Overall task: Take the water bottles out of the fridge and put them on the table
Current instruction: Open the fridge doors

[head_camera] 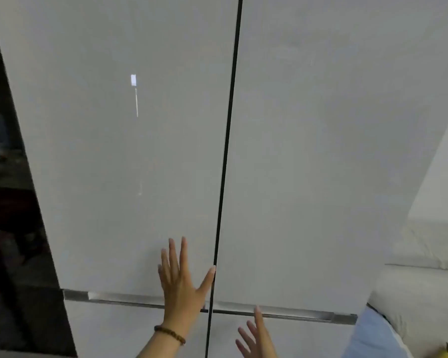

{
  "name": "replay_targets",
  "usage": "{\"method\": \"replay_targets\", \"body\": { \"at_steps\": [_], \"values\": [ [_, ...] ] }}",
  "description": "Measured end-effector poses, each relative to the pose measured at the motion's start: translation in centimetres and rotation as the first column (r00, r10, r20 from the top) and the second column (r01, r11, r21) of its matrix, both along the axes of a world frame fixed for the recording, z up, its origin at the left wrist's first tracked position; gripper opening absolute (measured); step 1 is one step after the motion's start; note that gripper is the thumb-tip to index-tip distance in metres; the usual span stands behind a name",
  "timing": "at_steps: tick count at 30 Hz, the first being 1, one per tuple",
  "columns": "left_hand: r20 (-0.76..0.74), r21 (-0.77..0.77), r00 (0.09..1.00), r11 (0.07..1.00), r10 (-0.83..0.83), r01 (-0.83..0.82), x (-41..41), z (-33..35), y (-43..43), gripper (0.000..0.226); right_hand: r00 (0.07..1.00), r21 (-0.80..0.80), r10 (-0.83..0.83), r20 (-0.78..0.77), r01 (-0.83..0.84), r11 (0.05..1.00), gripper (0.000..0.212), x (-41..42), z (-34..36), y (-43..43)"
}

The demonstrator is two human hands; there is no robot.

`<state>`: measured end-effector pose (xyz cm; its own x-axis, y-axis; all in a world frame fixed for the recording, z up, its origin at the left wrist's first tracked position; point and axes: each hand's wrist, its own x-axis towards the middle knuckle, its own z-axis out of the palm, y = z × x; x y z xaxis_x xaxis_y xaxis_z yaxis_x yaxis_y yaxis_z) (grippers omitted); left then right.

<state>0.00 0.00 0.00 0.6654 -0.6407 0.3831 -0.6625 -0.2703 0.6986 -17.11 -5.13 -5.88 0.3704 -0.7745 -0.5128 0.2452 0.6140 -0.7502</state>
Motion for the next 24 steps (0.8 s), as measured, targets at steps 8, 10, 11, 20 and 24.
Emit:
{"method": "replay_targets", "body": {
  "at_steps": [8,10,11,20,24],
  "values": [
    [0.21,0.065,0.976,0.995,0.065,-0.08,1.4,-3.1,-7.4,0.1,0.995,0.044,0.085,0.059,-0.087,0.995,0.097,6.6,-2.4,-5.4],
    [0.218,0.053,0.973,0.995,0.074,-0.087,1.7,-3.3,-7.9,0.1,0.992,0.074,0.078,0.1,-0.085,0.994,0.087,7.4,-2.5,-5.7],
    [0.232,0.039,0.969,0.995,0.081,-0.092,1.8,-3.4,-8.1,0.1,0.988,0.071,0.091,0.127,-0.101,0.992,0.082,7.7,-2.8,-6.0],
    [0.306,-0.011,0.945,0.993,0.115,-0.118,2.2,-4.0,-8.2,0.1,0.983,0.022,0.053,0.177,-0.058,0.998,0.092,9.7,-4.7,-5.7],
    [0.297,0.012,0.951,0.995,0.089,-0.097,2.1,-3.5,-7.4,0.1,0.985,0.025,0.03,0.17,-0.035,0.999,0.09,9.4,-4.2,-5.2]
  ]
}}
